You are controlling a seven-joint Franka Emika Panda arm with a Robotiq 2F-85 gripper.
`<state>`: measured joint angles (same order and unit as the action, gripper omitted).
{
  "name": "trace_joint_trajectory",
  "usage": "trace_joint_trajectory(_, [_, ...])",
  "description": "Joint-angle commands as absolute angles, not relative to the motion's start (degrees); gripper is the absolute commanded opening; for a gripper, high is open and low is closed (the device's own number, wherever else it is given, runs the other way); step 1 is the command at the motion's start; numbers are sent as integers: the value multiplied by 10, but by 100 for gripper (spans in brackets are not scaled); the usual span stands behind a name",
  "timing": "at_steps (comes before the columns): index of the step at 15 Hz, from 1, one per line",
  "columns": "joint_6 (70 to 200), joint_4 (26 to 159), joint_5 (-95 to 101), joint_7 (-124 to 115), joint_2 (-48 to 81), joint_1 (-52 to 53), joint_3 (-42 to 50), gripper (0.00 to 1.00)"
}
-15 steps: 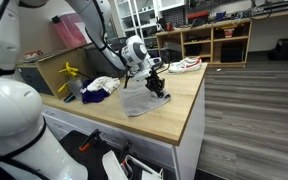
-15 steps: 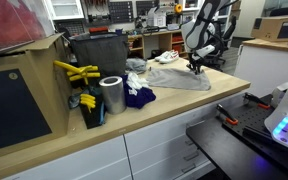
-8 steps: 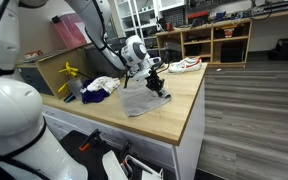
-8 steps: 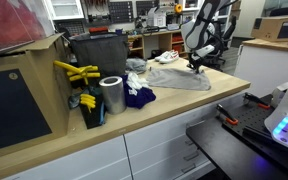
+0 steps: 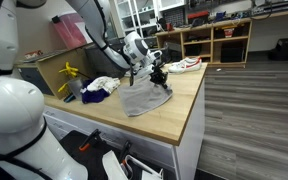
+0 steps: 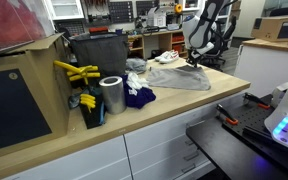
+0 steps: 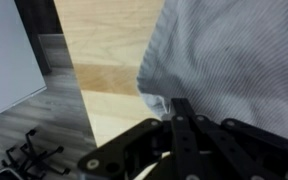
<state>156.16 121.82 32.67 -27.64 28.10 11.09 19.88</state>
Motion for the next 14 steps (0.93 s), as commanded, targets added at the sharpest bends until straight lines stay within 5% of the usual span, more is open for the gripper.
trace_joint_trajectory(1, [1620, 1199, 410, -357, 273, 160, 266, 0])
trace_joint_trajectory(5, [1665, 1176, 491, -454, 284, 217, 339, 0])
trace_joint_trajectory(6, [1668, 1174, 507, -478, 284, 231, 354, 26])
trace_joint_trajectory(8, [1672, 1172, 531, -521, 284, 254, 379, 32])
trace_joint_trajectory(14, [1652, 1197, 507, -560, 265, 272, 375, 78])
